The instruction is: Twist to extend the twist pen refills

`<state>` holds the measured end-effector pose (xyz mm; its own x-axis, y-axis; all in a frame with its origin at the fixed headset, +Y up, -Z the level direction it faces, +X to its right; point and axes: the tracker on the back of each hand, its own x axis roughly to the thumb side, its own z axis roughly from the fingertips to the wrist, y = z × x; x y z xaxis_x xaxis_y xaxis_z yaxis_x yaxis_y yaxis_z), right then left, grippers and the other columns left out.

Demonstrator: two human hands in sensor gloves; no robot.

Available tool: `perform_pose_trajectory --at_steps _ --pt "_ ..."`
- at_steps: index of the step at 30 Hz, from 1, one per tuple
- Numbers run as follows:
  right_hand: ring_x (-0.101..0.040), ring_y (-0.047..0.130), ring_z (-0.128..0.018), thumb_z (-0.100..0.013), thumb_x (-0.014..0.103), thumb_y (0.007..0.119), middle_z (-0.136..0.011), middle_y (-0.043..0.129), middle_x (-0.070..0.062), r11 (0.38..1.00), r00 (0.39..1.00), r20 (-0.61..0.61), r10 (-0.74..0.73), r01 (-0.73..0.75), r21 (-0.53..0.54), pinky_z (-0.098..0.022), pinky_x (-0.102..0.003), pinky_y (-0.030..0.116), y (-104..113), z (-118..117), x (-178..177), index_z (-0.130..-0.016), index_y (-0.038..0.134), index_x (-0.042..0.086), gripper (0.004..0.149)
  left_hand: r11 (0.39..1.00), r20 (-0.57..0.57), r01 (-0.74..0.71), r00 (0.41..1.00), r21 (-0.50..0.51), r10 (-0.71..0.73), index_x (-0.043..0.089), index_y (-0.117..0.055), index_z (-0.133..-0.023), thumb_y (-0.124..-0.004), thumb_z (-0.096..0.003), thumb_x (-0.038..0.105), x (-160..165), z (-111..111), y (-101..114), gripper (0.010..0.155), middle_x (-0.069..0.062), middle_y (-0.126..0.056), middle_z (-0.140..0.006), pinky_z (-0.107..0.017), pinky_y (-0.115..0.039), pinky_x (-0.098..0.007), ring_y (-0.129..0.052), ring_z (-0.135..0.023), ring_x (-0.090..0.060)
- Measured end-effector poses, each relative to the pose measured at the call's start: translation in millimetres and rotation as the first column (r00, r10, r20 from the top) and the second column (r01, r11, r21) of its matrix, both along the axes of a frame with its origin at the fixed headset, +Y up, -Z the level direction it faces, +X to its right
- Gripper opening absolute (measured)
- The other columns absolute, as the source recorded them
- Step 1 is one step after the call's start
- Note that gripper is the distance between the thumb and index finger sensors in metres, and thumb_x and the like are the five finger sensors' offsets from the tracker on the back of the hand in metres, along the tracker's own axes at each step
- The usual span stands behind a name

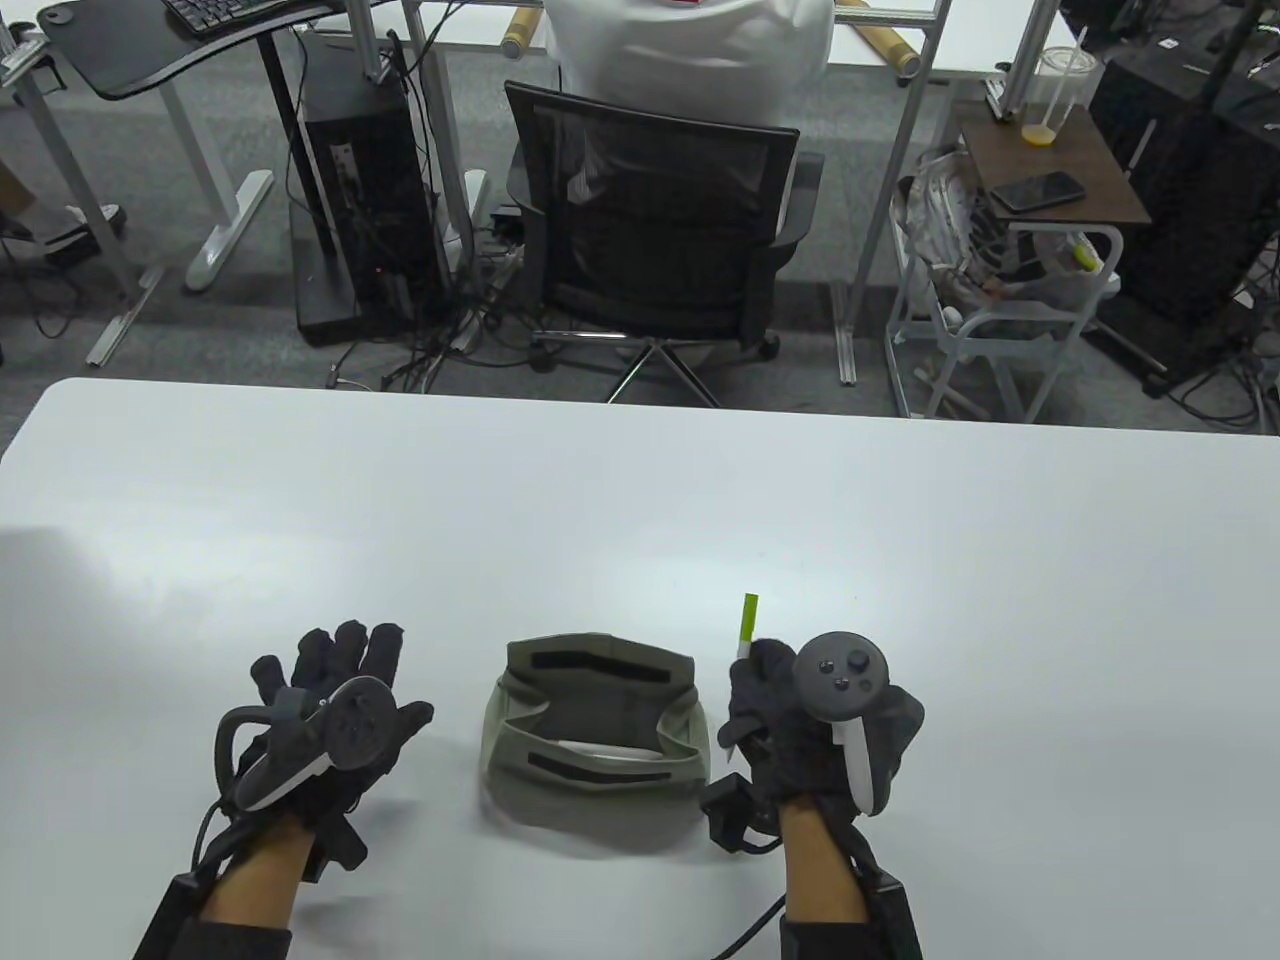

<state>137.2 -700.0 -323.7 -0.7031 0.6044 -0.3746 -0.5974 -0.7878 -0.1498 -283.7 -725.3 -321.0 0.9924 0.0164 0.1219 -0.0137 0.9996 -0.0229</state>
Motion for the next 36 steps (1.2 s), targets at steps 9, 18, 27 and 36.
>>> perform_pose_trajectory --at_steps 9,18,27,36 --pt "-0.016 0.097 -0.031 -0.039 0.036 0.081 -0.061 0.098 -0.011 0.871 0.894 -0.024 0.447 -0.442 -0.214 -0.017 -0.027 0.084 -49.7 -14.2 -15.0 -0.077 0.088 0.013 0.045 0.997 0.027 -0.006 1.000 -0.076 0.009 0.016 -0.043 -0.121 -0.070 -0.0536 0.059 2.3 1.2 -18.9 0.084 -0.026 -0.048 -0.124 -0.066 -0.033 -0.083 -0.046 -0.111 -0.057" --pt "-0.014 0.097 -0.030 -0.037 0.038 0.085 -0.059 0.099 -0.009 0.818 0.844 -0.041 0.535 -0.529 -0.227 -0.016 -0.026 0.085 -63.3 -19.0 -20.3 -0.075 0.090 0.014 0.045 0.998 0.034 -0.015 0.999 -0.068 0.017 0.016 -0.043 -0.121 -0.070 -0.0535 0.059 3.3 2.1 -18.0 0.084 -0.026 -0.049 -0.124 -0.066 -0.033 -0.084 -0.047 -0.110 -0.057" --pt "-0.014 0.098 -0.028 -0.035 0.043 0.086 -0.056 0.099 -0.006 0.823 0.851 -0.030 0.525 -0.516 -0.239 -0.016 -0.026 0.085 -64.0 -16.8 -16.3 -0.075 0.090 0.017 0.048 0.997 0.039 -0.019 0.999 -0.077 0.022 0.016 -0.044 -0.121 -0.070 -0.0535 0.059 4.1 2.6 -17.7 0.084 -0.026 -0.049 -0.124 -0.066 -0.033 -0.084 -0.047 -0.110 -0.057" --pt "-0.015 0.098 -0.032 -0.036 0.046 0.083 -0.060 0.098 -0.008 0.828 0.863 -0.038 0.504 -0.496 -0.261 -0.018 -0.027 0.085 -66.0 -17.4 -14.8 -0.079 0.088 0.017 0.052 0.995 0.045 -0.014 0.999 -0.097 0.018 0.016 -0.044 -0.121 -0.070 -0.0536 0.059 6.2 2.7 -20.1 0.084 -0.026 -0.049 -0.124 -0.066 -0.033 -0.084 -0.047 -0.110 -0.057"
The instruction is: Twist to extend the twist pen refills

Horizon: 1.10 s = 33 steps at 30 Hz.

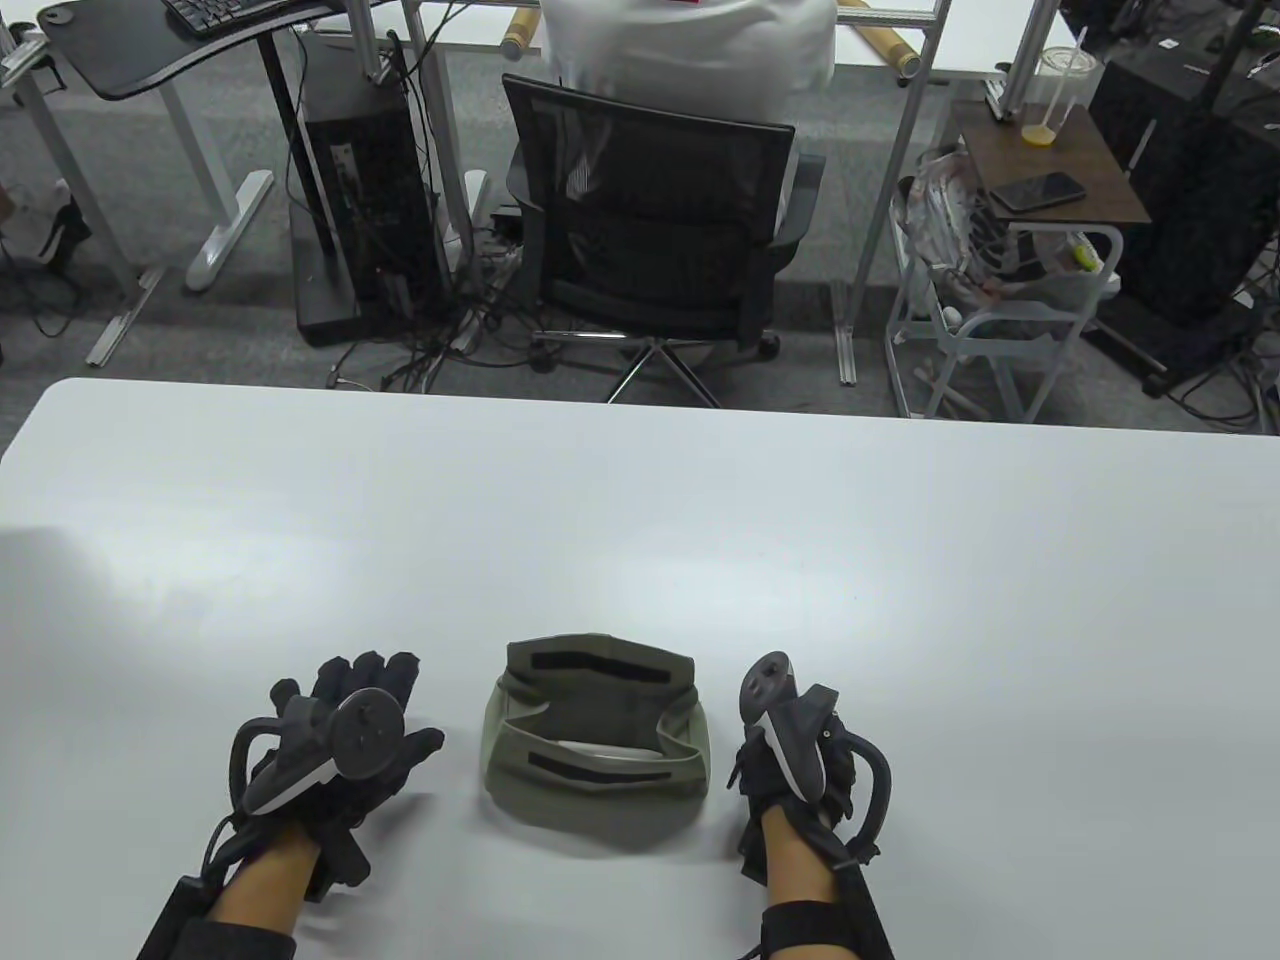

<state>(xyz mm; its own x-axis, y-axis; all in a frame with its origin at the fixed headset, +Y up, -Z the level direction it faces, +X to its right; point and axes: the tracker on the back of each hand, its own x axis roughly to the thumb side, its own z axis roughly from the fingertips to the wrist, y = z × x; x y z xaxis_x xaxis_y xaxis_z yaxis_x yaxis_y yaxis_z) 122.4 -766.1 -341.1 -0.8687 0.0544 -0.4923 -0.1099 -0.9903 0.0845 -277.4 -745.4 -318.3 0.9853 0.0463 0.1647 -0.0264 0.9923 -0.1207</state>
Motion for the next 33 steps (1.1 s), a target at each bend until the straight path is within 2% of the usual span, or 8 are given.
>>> perform_pose_trajectory --at_steps 5,9,16,20,26,30,33 --pt "-0.017 0.097 -0.034 -0.036 0.048 0.082 -0.064 0.097 -0.009 1.000 1.000 0.012 -0.006 0.006 -0.004 -0.020 -0.028 0.084 4.1 1.2 0.9 -0.081 0.087 0.016 0.055 1.000 0.012 0.000 1.000 0.018 -0.001 0.016 -0.045 -0.120 -0.070 -0.0536 0.060 6.8 -0.1 8.9 0.084 -0.025 -0.050 -0.124 -0.065 -0.033 -0.084 -0.048 -0.110 -0.057" --pt "-0.018 0.097 -0.038 -0.035 0.049 0.082 -0.068 0.096 -0.009 0.998 1.000 0.006 -0.003 0.003 0.069 -0.022 -0.029 0.084 18.9 5.2 -2.1 -0.083 0.085 0.017 0.057 0.998 0.036 -0.025 0.999 0.065 0.023 0.015 -0.049 -0.119 -0.071 -0.0534 0.059 20.6 -1.3 27.3 0.082 -0.024 -0.058 -0.121 -0.066 -0.034 -0.084 -0.053 -0.109 -0.056" --pt "-0.019 0.097 -0.039 -0.035 0.049 0.082 -0.068 0.096 -0.009 0.976 0.999 -0.046 -0.019 0.029 0.216 -0.023 -0.029 0.084 48.7 16.2 -11.7 -0.084 0.084 0.018 0.058 0.992 0.081 -0.105 0.992 0.075 0.098 0.012 -0.058 -0.116 -0.076 -0.0524 0.056 60.3 -31.1 59.9 0.079 -0.020 -0.068 -0.117 -0.067 -0.036 -0.082 -0.062 -0.108 -0.050" --pt "-0.019 0.097 -0.039 -0.035 0.049 0.083 -0.067 0.096 -0.008 0.955 0.995 -0.092 -0.041 0.066 0.289 -0.023 -0.029 0.084 68.3 25.2 -19.3 -0.083 0.085 0.019 0.057 0.996 0.089 -0.077 0.993 0.042 0.073 0.014 -0.069 -0.109 -0.084 -0.0500 0.051 81.8 -54.9 59.2 0.071 -0.016 -0.082 -0.107 -0.068 -0.040 -0.081 -0.077 -0.101 -0.044" --pt "-0.017 0.097 -0.036 -0.034 0.049 0.084 -0.064 0.098 -0.007 0.914 0.974 -0.219 -0.061 0.143 0.379 -0.021 -0.028 0.084 98.6 34.9 -40.8 -0.081 0.087 0.019 0.055 0.999 0.093 0.016 0.996 -0.033 -0.013 0.018 -0.081 -0.100 -0.088 -0.0478 0.049 92.7 -74.3 44.3 0.061 -0.010 -0.094 -0.092 -0.068 -0.043 -0.079 -0.090 -0.088 -0.038" --pt "-0.017 0.097 -0.034 -0.033 0.048 0.087 -0.061 0.099 -0.006 0.917 0.936 -0.348 -0.054 0.185 0.354 -0.020 -0.028 0.084 113.3 28.0 -69.5 -0.078 0.089 0.020 0.052 0.999 0.096 -0.026 0.995 -0.018 0.028 0.020 -0.088 -0.090 -0.088 -0.0479 0.047 91.3 -76.3 40.1 0.050 -0.007 -0.100 -0.079 -0.068 -0.046 -0.078 -0.097 -0.076 -0.034" --pt "-0.016 0.098 -0.032 -0.032 0.044 0.089 -0.059 0.101 -0.005 0.951 0.869 -0.493 -0.035 0.181 0.252 -0.019 -0.028 0.085 112.6 10.0 -104.8 -0.075 0.091 0.021 0.049 1.000 0.110 -0.022 0.994 -0.002 0.022 0.021 -0.090 -0.086 -0.088 -0.0479 0.047 91.9 -75.6 39.8 0.046 -0.005 -0.102 -0.072 -0.068 -0.048 -0.078 -0.099 -0.071 -0.032"
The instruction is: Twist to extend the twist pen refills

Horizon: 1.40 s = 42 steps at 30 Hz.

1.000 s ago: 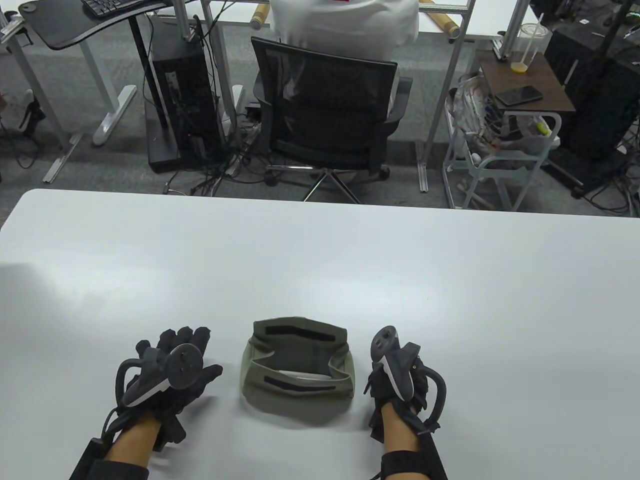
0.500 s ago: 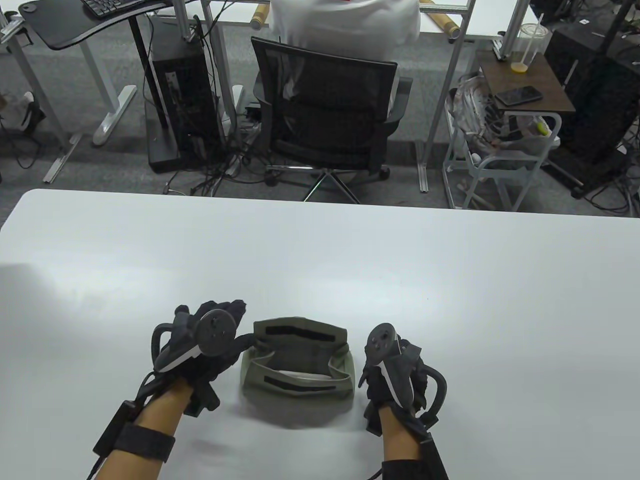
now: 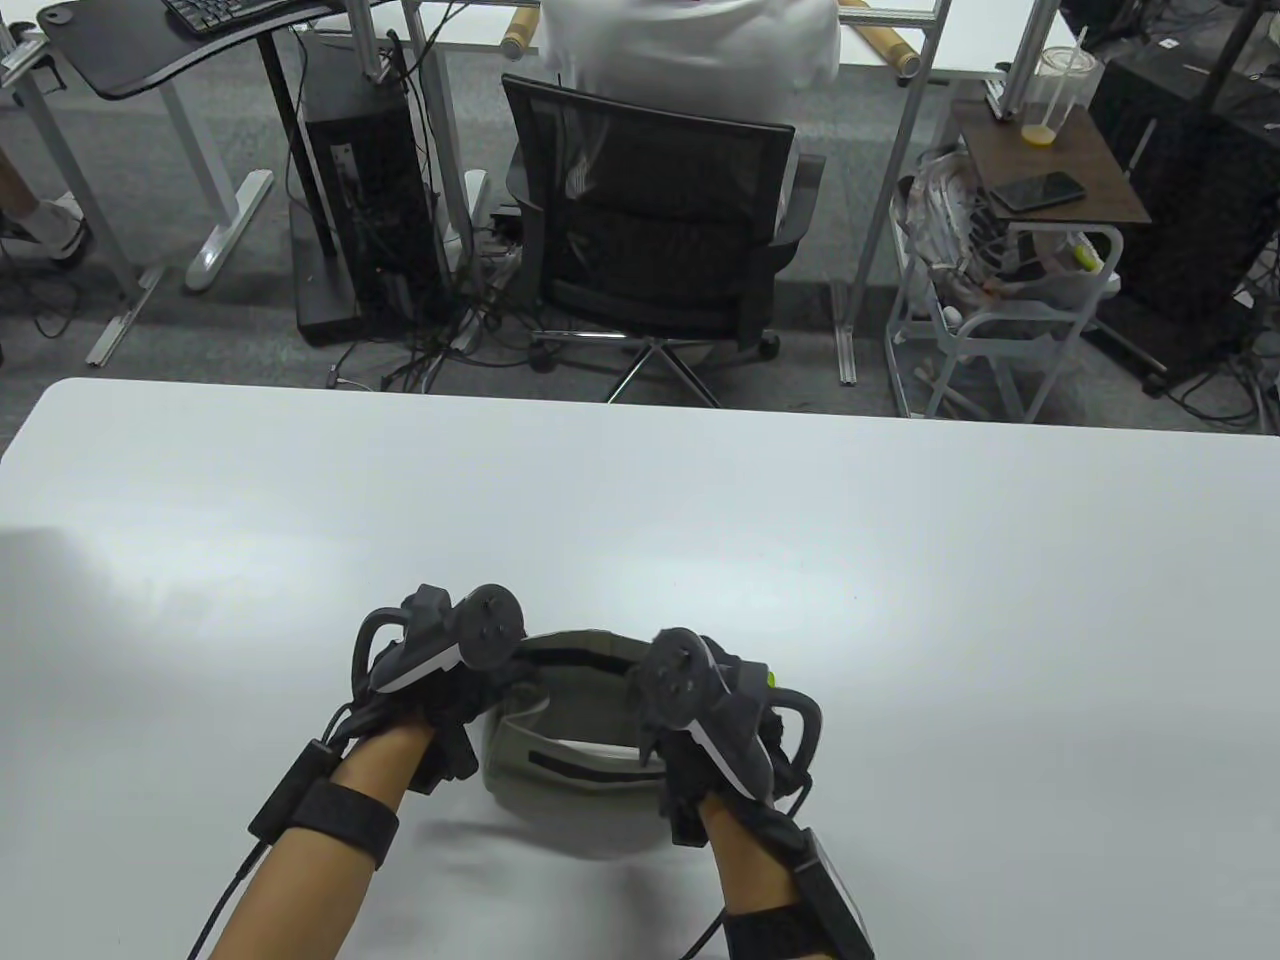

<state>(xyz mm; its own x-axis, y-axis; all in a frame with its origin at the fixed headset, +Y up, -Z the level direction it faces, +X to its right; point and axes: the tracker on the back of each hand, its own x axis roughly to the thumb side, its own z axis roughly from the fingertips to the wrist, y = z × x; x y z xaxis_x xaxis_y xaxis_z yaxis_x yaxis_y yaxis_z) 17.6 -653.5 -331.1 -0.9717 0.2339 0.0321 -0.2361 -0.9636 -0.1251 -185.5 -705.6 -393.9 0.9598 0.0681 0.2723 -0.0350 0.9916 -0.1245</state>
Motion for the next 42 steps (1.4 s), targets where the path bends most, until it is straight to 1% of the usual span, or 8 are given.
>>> perform_pose_trajectory --at_steps 6,12,16,21,25,34,38,42 --pt "-0.013 0.100 -0.033 -0.029 0.040 0.092 -0.062 0.102 -0.003 0.949 0.953 -0.150 0.262 -0.283 -0.141 -0.019 -0.026 0.087 -41.8 -21.9 -44.6 -0.076 0.091 0.023 0.049 1.000 -0.009 0.001 1.000 -0.006 -0.001 0.020 -0.091 -0.084 -0.088 -0.0480 0.046 0.0 -0.7 -1.4 0.045 -0.005 -0.102 -0.070 -0.068 -0.049 -0.077 -0.100 -0.068 -0.032" --pt "-0.014 0.099 -0.045 -0.028 0.039 0.092 -0.084 0.092 -0.009 0.919 0.943 -0.207 0.260 -0.307 -0.246 -0.025 -0.025 0.088 -80.0 -12.8 -37.4 -0.089 0.081 0.021 0.065 1.000 -0.020 -0.006 1.000 -0.003 0.006 0.019 -0.091 -0.085 -0.088 -0.0479 0.047 -1.2 -2.5 -3.5 0.046 -0.005 -0.102 -0.070 -0.068 -0.049 -0.077 -0.100 -0.068 -0.032" --pt "-0.014 0.096 -0.053 -0.026 0.040 0.092 -0.097 0.078 -0.012 0.887 0.927 -0.232 0.296 -0.356 -0.293 -0.030 -0.022 0.087 -92.1 -0.5 -38.7 -0.098 0.070 0.020 0.078 1.000 -0.024 0.006 1.000 0.007 -0.006 0.019 -0.090 -0.085 -0.087 -0.0479 0.046 1.0 -3.9 -4.1 0.046 -0.005 -0.102 -0.071 -0.068 -0.049 -0.077 -0.100 -0.069 -0.031" --pt "-0.011 0.097 -0.047 -0.030 0.037 0.087 -0.094 0.079 -0.009 0.894 0.917 -0.244 0.315 -0.373 -0.248 -0.027 -0.021 0.087 -99.1 3.0 -39.6 -0.092 0.076 0.025 0.065 1.000 -0.032 -0.001 0.999 -0.008 0.001 0.019 -0.090 -0.086 -0.087 -0.0478 0.046 0.9 -4.4 -4.7 0.046 -0.005 -0.102 -0.071 -0.068 -0.049 -0.077 -0.099 -0.069 -0.032" --pt "-0.012 0.097 -0.043 -0.033 0.031 0.083 -0.081 0.089 -0.006 0.921 0.930 -0.244 0.275 -0.328 -0.211 -0.024 -0.022 0.087 -102.0 1.9 -37.8 -0.083 0.084 0.025 0.051 1.000 -0.027 0.005 1.000 -0.002 -0.006 0.019 -0.090 -0.086 -0.087 -0.0479 0.046 1.7 -3.6 -5.1 0.046 -0.005 -0.102 -0.071 -0.068 -0.049 -0.077 -0.100 -0.069 -0.032" --pt "-0.011 0.096 -0.042 -0.032 0.031 0.085 -0.077 0.088 -0.004 0.921 0.944 -0.224 0.241 -0.295 -0.253 -0.024 -0.024 0.086 -102.1 -3.3 -35.5 -0.081 0.085 0.028 0.050 1.000 -0.026 0.009 1.000 -0.006 -0.009 0.019 -0.090 -0.086 -0.087 -0.0478 0.045 1.9 -4.6 -6.4 0.046 -0.005 -0.102 -0.072 -0.068 -0.048 -0.077 -0.100 -0.070 -0.032" --pt "-0.011 0.096 -0.038 -0.030 0.032 0.086 -0.072 0.089 -0.002 0.929 0.948 -0.210 0.239 -0.286 -0.234 -0.022 -0.024 0.085 -101.8 -3.6 -35.1 -0.074 0.090 0.029 0.044 1.000 -0.030 0.012 0.999 -0.007 -0.012 0.019 -0.090 -0.085 -0.087 -0.0477 0.045 2.6 -5.0 -6.4 0.046 -0.005 -0.102 -0.071 -0.068 -0.048 -0.077 -0.100 -0.070 -0.032" --pt "-0.010 0.096 -0.037 -0.031 0.033 0.084 -0.072 0.089 -0.001 0.918 0.928 -0.228 0.295 -0.341 -0.201 -0.022 -0.023 0.085 -102.3 0.1 -38.2 -0.075 0.090 0.029 0.045 1.000 -0.034 0.012 0.999 -0.012 -0.012 0.019 -0.090 -0.085 -0.087 -0.0476 0.044 2.7 -5.2 -6.7 0.046 -0.005 -0.102 -0.071 -0.068 -0.048 -0.077 -0.100 -0.070 -0.032"
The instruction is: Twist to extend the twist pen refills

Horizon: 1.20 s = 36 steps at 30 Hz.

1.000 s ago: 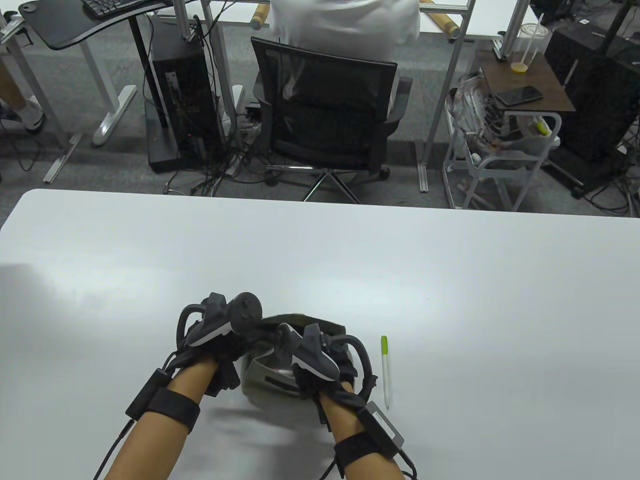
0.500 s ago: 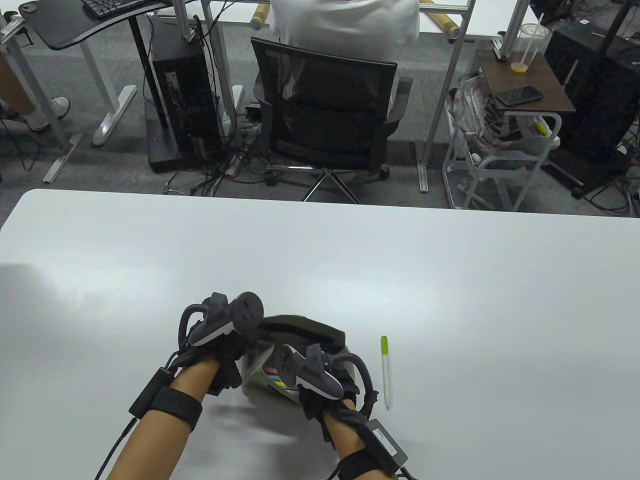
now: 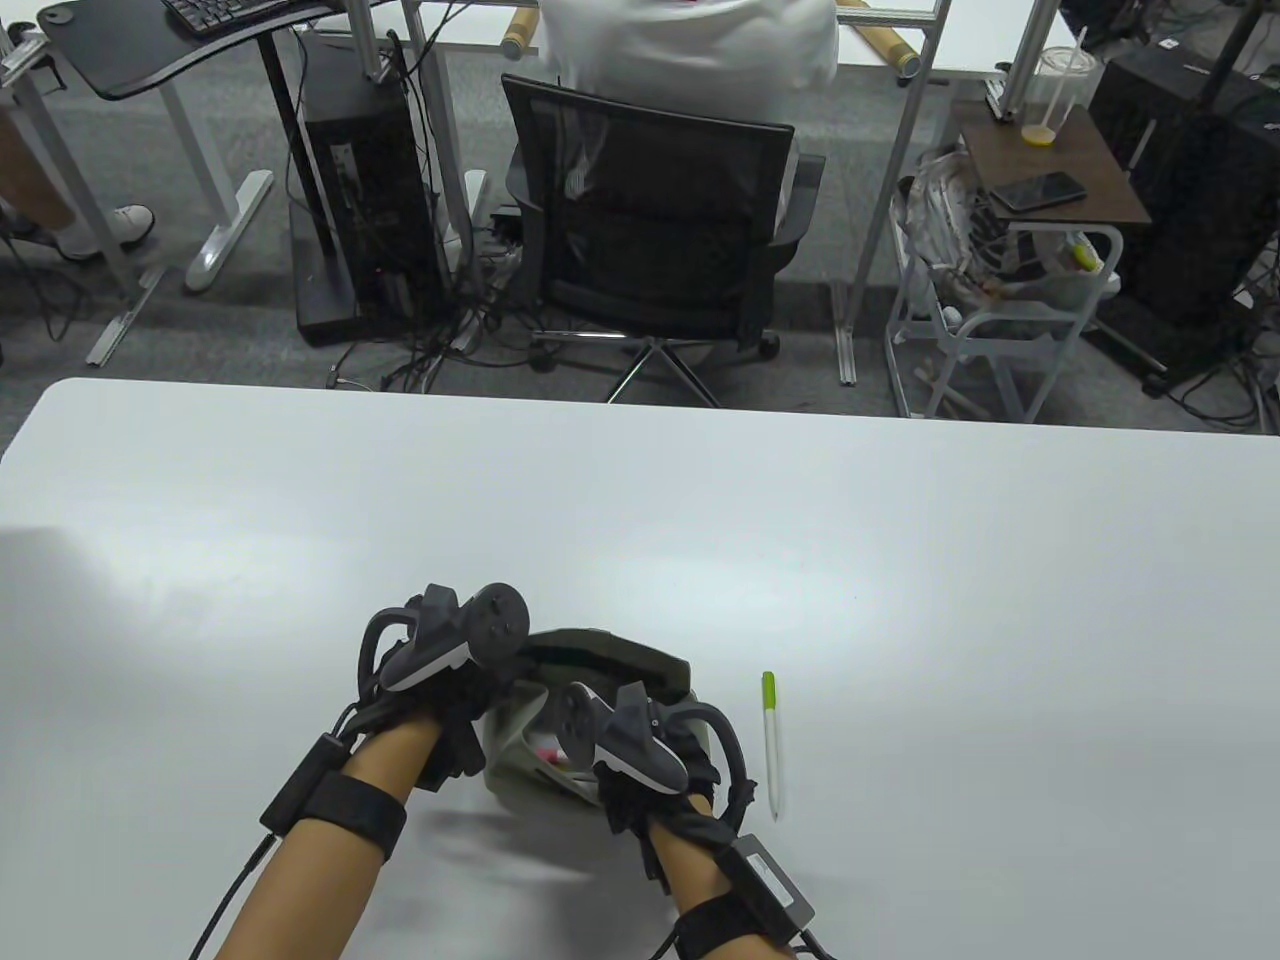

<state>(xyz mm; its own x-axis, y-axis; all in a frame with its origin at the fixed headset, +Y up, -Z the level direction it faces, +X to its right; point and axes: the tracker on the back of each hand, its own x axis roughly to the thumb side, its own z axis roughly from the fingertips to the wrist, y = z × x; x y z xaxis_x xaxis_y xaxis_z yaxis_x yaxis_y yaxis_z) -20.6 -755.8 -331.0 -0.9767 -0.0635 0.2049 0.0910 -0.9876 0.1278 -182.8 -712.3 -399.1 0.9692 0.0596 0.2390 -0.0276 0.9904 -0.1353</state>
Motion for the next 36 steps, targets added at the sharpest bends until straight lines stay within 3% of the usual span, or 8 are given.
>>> perform_pose_trajectory --at_steps 4,8,13,17,20,24,30,36 --pt "-0.012 0.096 -0.037 -0.032 0.033 0.081 -0.070 0.091 -0.002 0.996 0.999 -0.005 0.041 -0.040 0.076 -0.020 -0.024 0.085 3.1 5.9 -0.5 -0.075 0.090 0.027 0.045 1.000 -0.004 0.005 1.000 -0.002 -0.005 0.019 -0.090 -0.085 -0.087 -0.0476 0.044 0.0 0.1 0.1 0.046 -0.005 -0.102 -0.072 -0.068 -0.048 -0.077 -0.100 -0.070 -0.032" --pt "-0.013 0.097 -0.038 -0.033 0.031 0.079 -0.071 0.091 -0.005 0.996 0.999 0.037 -0.014 0.010 0.089 -0.022 -0.025 0.085 13.5 8.4 7.5 -0.077 0.089 0.025 0.045 1.000 -0.001 0.005 1.000 0.000 -0.005 0.019 -0.090 -0.086 -0.087 -0.0476 0.044 -0.7 0.3 0.0 0.046 -0.005 -0.102 -0.072 -0.068 -0.048 -0.077 -0.100 -0.070 -0.032" --pt "-0.015 0.100 -0.038 -0.034 0.029 0.077 -0.070 0.093 -0.008 0.964 0.967 0.088 -0.241 0.228 0.134 -0.022 -0.027 0.086 37.1 13.6 27.8 -0.078 0.087 0.023 0.045 1.000 -0.008 -0.007 1.000 0.001 0.007 0.019 -0.089 -0.086 -0.086 -0.0478 0.045 -2.2 2.2 -1.4 0.047 -0.005 -0.101 -0.073 -0.068 -0.048 -0.077 -0.099 -0.071 -0.032" --pt "-0.015 0.101 -0.034 -0.034 0.030 0.078 -0.067 0.096 -0.008 0.872 0.891 0.065 -0.450 0.422 0.249 -0.018 -0.027 0.086 63.0 22.3 45.7 -0.077 0.089 0.022 0.045 1.000 -0.002 0.008 1.000 0.005 -0.008 0.018 -0.086 -0.092 -0.085 -0.0483 0.049 -4.5 8.7 7.9 0.053 -0.007 -0.100 -0.078 -0.068 -0.047 -0.078 -0.097 -0.075 -0.034" --pt "-0.014 0.101 -0.030 -0.033 0.031 0.079 -0.064 0.098 -0.008 0.731 0.773 0.024 -0.634 0.589 0.344 -0.017 -0.026 0.086 85.8 33.0 60.6 -0.076 0.089 0.020 0.045 0.996 -0.016 -0.070 0.997 0.053 0.071 0.016 -0.083 -0.096 -0.084 -0.0491 0.050 -10.3 18.4 34.4 0.058 -0.008 -0.099 -0.079 -0.068 -0.046 -0.078 -0.096 -0.076 -0.035" --pt "-0.012 0.100 -0.028 -0.034 0.032 0.079 -0.063 0.098 -0.008 0.626 0.693 -0.029 -0.720 0.667 0.404 -0.016 -0.025 0.086 90.0 46.3 72.1 -0.076 0.089 0.019 0.045 0.967 0.004 -0.180 0.983 0.181 0.183 0.014 -0.082 -0.098 -0.081 -0.0509 0.052 -10.5 35.5 81.5 0.060 -0.011 -0.098 -0.081 -0.068 -0.045 -0.078 -0.095 -0.078 -0.037" --pt "-0.011 0.100 -0.026 -0.034 0.033 0.080 -0.062 0.098 -0.008 0.631 0.696 -0.021 -0.718 0.663 0.403 -0.015 -0.025 0.086 81.2 48.9 72.9 -0.076 0.089 0.019 0.045 0.881 0.149 -0.389 0.921 0.269 0.361 0.012 -0.084 -0.097 -0.077 -0.0532 0.054 19.2 69.9 137.8 0.061 -0.012 -0.099 -0.079 -0.068 -0.046 -0.078 -0.095 -0.076 -0.039" --pt "-0.011 0.100 -0.026 -0.034 0.034 0.080 -0.061 0.098 -0.007 0.653 0.722 -0.035 -0.691 0.644 0.398 -0.015 -0.025 0.086 75.9 51.5 62.8 -0.076 0.089 0.019 0.045 0.908 0.188 -0.306 0.947 0.285 0.260 0.011 -0.084 -0.097 -0.080 -0.0515 0.057 56.9 85.6 150.2 0.065 -0.012 -0.099 -0.080 -0.068 -0.047 -0.078 -0.095 -0.076 -0.038"
